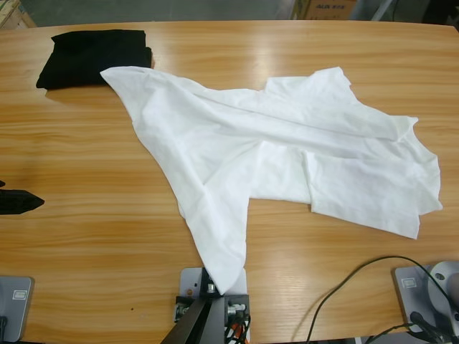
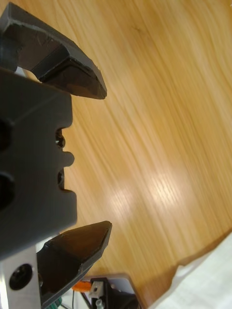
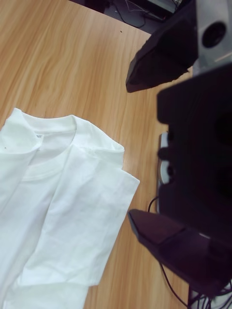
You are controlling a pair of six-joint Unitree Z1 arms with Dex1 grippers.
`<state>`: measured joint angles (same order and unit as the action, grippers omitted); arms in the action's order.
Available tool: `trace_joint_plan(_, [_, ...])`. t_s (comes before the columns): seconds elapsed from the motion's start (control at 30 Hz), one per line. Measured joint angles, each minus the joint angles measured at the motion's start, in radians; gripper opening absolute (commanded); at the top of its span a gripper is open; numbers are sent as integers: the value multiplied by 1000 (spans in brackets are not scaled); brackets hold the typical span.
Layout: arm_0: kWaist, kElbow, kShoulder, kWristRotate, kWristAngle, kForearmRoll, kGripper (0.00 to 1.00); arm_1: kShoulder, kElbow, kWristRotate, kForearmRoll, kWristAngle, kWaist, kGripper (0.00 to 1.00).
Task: Fold clothes
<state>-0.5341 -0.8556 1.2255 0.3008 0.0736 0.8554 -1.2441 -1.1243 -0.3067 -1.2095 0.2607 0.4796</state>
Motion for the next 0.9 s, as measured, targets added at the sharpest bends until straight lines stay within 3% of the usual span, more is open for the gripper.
trace_joint_plan(0.33, [-1, -1, 18, 20, 14, 1, 996, -2, 0, 0, 3, -2, 0, 995])
trace_joint_plan(0.47, [-20, -5, 22, 211, 200, -54, 1000, 9, 0, -12, 5, -60, 0, 1000])
trace_joint_plan(0.57, [-90, -4, 38, 404, 257, -172, 1000, 58, 1, -67, 5, -131, 0, 1000])
trace_joint_plan(0.7, [-213, -1, 116, 651, 246, -316, 995, 145, 1, -135, -16, -154, 7, 991])
trace_joint_plan(0.8, [-333, 1, 231, 826, 211, -445, 897, 194, 1, -178, -31, -160, 13, 991])
trace_joint_plan(0.9, [-413, 1, 342, 961, 180, -555, 881, 227, 1, -196, -51, -161, 17, 991])
